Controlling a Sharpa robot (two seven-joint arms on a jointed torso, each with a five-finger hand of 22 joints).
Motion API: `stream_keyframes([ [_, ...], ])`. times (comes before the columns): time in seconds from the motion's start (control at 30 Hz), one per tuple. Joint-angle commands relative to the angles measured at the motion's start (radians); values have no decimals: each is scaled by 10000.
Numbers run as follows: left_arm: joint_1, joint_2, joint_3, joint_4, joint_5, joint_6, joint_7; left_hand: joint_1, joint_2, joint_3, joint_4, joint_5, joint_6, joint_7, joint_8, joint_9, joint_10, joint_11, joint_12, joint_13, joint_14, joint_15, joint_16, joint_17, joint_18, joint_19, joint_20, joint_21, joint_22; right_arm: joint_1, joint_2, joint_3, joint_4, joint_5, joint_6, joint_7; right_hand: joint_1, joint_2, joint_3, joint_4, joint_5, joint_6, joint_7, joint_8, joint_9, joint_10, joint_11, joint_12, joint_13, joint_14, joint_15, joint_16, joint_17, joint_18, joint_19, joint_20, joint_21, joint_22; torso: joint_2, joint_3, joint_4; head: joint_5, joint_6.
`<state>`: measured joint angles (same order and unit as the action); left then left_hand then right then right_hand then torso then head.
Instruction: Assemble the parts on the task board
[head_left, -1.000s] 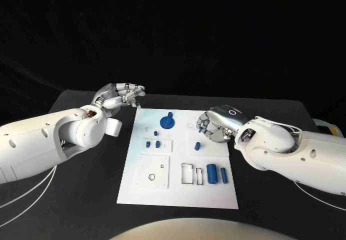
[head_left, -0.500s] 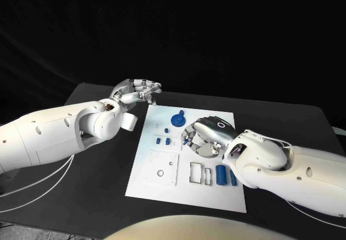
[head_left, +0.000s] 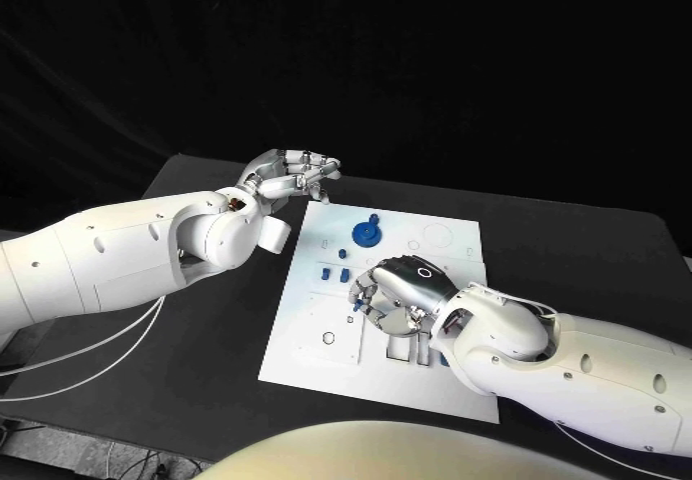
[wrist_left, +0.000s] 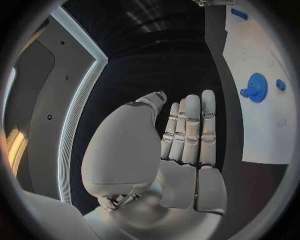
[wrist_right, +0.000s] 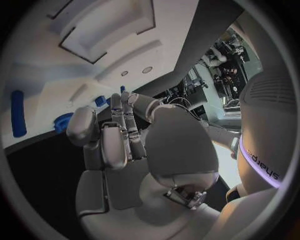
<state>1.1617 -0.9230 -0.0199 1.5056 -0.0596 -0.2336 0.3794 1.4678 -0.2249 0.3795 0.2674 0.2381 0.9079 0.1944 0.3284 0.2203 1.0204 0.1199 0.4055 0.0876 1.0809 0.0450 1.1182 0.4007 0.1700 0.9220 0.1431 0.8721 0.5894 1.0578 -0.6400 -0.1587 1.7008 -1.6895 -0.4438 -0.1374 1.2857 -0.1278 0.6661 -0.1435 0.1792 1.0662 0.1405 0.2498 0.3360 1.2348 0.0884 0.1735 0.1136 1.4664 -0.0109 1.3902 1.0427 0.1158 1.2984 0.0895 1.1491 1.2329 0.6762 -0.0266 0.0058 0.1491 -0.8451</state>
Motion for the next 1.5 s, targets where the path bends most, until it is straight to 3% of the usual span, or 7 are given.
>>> stream_keyframes([
  [0.03, 8, 30, 10, 33, -29, 105, 21, 91, 7, 7, -36, 30, -87, -11, -65, -11, -25, 28, -60, -7, 9, 47, -32, 9, 123, 33, 27, -35, -17, -81, 114, -5, -100, -37, 165, 161, -63, 48, 24, 10, -19, 25, -10, 66, 8, 162, -235, -37, 15, 214, -29, 62, -9, -104, 48, 0, 49, 8, 1, 7, -7, 65, -56],
  [0.97, 10, -9, 10, 63, -29, 173, -23, 95, 10, 5, -36, 29, -97, -5, -70, -13, -35, 34, -65, -5, 6, 52, -32, 12, 124, 34, 31, -41, -19, -283, 438, -51, -516, -117, 491, 147, -120, 35, -12, 30, -75, -5, -4, 61, 25, 144, -227, -65, 23, 198, -19, 56, -43, -105, 56, 11, 65, 29, -4, 8, -7, 221, -238],
  [1.5, 10, -34, 10, 71, -30, 187, -32, 95, 10, 5, -36, 29, -97, -5, -70, -13, -35, 34, -65, -5, 6, 52, -32, 12, 124, 34, 31, -41, -19, -344, 534, -67, -622, -342, 851, -39, -153, 30, -42, 44, -141, -18, -4, 63, 40, 137, -227, -81, 30, 192, -15, 61, -46, -104, 56, 18, 70, 41, 0, 2, 4, 204, -275],
])
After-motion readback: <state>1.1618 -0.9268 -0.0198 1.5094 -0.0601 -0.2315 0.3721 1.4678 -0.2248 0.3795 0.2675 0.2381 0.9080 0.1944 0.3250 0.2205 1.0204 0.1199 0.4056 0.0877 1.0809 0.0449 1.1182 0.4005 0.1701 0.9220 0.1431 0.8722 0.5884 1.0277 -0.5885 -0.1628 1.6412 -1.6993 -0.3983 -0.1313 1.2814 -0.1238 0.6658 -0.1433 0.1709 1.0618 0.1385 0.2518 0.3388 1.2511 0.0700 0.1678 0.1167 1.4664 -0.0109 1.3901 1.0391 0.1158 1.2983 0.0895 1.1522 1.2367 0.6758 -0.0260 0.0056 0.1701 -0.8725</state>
